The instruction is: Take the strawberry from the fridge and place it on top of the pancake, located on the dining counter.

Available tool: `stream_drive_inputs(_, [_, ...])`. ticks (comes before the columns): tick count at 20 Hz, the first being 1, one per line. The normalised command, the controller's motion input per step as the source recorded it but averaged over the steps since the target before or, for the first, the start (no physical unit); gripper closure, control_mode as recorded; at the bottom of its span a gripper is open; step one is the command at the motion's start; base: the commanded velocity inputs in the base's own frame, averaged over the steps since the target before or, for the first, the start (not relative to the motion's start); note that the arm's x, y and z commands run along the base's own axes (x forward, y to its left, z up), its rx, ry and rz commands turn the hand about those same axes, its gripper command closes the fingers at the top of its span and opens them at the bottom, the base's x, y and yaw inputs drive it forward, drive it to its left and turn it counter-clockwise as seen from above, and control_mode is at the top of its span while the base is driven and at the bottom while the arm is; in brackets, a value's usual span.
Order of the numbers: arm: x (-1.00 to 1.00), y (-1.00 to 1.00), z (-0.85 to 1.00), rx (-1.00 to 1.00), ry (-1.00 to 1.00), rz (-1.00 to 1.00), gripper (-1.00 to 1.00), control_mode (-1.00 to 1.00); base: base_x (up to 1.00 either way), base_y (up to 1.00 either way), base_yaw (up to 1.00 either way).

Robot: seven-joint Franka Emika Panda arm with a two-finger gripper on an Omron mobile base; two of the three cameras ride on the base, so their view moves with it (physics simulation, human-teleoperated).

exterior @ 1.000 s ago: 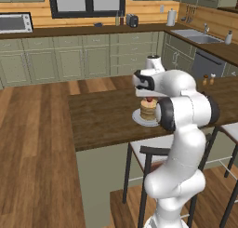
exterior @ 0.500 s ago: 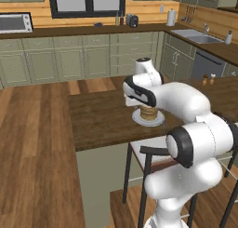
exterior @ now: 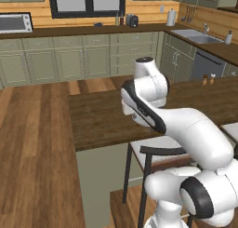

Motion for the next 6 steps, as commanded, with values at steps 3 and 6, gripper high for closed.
stream_drive_inputs(3, [-1.00,0.04,0.09,-0.02,-0.04,0.04,-1.00,-1.00,0.00,0.00,0.00])
stream_drive_inputs(6, [-1.00,0.00,0.01,0.00,-0.01,0.01,-1.00,-1.00,0.00,0.00,0.00])
